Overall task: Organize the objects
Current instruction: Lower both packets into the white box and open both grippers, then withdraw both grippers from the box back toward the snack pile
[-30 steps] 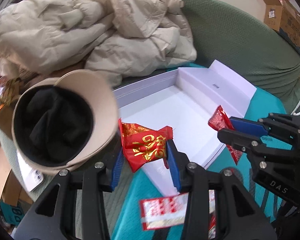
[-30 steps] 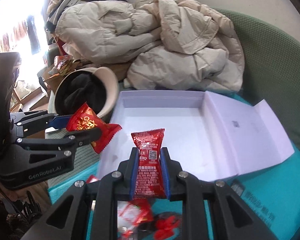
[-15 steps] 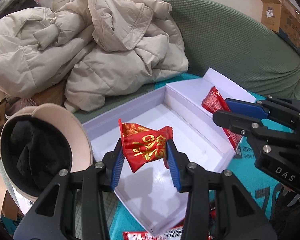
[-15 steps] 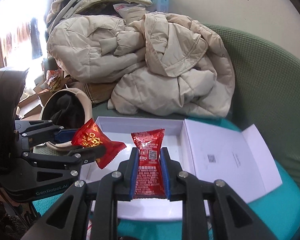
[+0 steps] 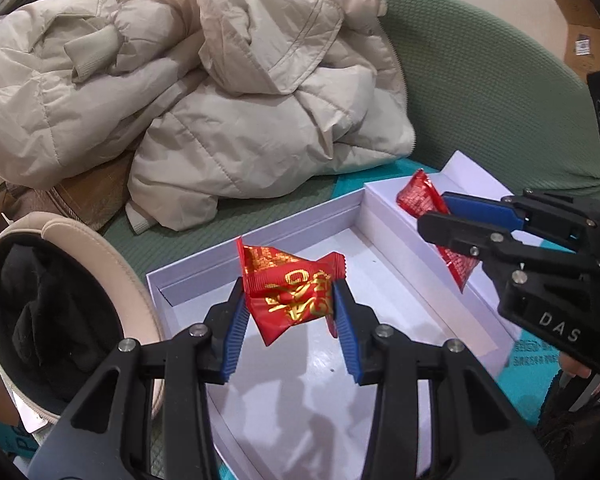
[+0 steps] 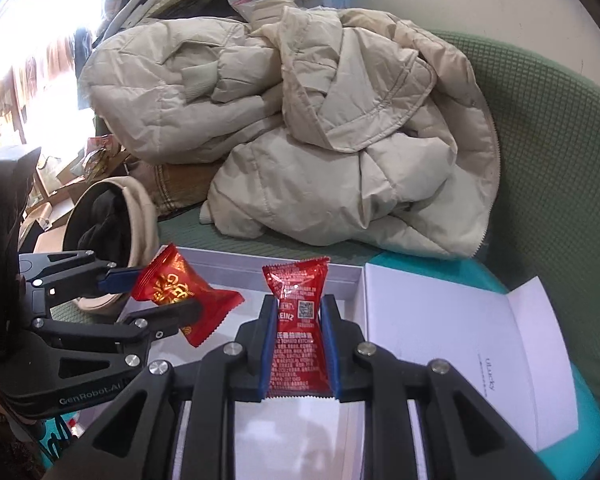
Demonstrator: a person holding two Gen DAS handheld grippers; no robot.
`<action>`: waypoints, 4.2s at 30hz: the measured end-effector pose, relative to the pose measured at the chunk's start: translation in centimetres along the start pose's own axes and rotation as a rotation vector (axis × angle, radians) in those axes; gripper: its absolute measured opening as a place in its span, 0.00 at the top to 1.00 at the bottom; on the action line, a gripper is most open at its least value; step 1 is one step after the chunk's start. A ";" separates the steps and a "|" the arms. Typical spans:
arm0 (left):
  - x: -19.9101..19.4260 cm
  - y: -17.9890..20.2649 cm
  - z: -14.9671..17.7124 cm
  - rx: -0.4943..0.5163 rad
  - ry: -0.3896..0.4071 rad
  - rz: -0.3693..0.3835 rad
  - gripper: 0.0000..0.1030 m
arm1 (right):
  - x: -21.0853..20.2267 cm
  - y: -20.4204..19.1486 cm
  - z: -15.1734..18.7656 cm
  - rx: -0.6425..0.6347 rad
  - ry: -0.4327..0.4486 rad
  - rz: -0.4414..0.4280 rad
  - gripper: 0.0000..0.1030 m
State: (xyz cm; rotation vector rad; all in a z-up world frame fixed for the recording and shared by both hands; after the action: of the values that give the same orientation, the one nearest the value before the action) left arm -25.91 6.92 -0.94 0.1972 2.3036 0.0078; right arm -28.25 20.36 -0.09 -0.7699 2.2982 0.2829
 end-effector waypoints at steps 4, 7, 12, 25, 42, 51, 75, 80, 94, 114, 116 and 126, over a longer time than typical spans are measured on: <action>1.3 0.1 -0.5 0.017 -0.007 -0.044 0.62 | 1.4 0.8 0.8 0.022 -0.017 -0.035 0.79; 2.3 0.1 -0.8 0.021 -0.022 -0.050 0.62 | 2.1 1.0 1.0 0.040 -0.028 -0.046 0.79; 3.8 -0.1 -0.9 0.013 -0.061 -0.043 0.62 | 2.5 0.9 1.3 0.053 -0.045 -0.069 0.79; 4.8 -0.5 -0.1 0.043 -0.105 -0.090 0.62 | 4.9 0.6 2.3 0.056 -0.128 -0.054 0.79; 3.2 -0.4 0.0 0.025 -0.086 -0.125 0.55 | 4.7 1.0 2.3 0.049 -0.138 0.015 0.70; 0.5 -1.0 -0.1 -0.022 -0.030 -0.125 0.54 | 2.6 0.9 1.4 0.080 -0.077 0.006 0.53; -12.5 -4.6 4.7 -0.175 0.076 -0.244 0.45 | -4.9 -7.3 -0.2 -0.046 0.007 -0.006 0.48; -15.6 -4.9 5.2 -0.200 0.100 -0.237 0.45 | -7.6 -9.2 0.0 -0.058 0.003 0.007 0.48; -21.6 -4.4 8.3 -0.144 0.159 -0.178 0.36 | -12.8 -12.5 2.2 0.004 0.008 0.046 0.45; -21.8 -3.4 14.1 -0.150 0.079 -0.078 0.35 | -15.6 -14.6 8.6 0.091 -0.056 0.114 0.45; -21.4 -3.1 14.6 -0.145 0.066 -0.076 0.35 | -15.6 -14.6 9.2 0.094 -0.064 0.121 0.45; -19.3 -2.3 16.6 -0.132 -0.003 -0.029 0.31 | -15.7 -14.7 12.8 0.088 -0.115 0.120 0.45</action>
State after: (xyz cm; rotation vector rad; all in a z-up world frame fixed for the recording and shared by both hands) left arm -1.18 0.90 1.88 0.0965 2.2936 0.1440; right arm -3.28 20.68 1.12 -0.5585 2.2351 0.2713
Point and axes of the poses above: each gripper's, at about its wrist camera, not at the fingertips, and x roughly the way its jaws point, y to its right, z to its underside, the point moved 3 cm from there along x, roughly the way its jaws point, and after that the axes turned 2 degrees about z, right-handed, at the moved point
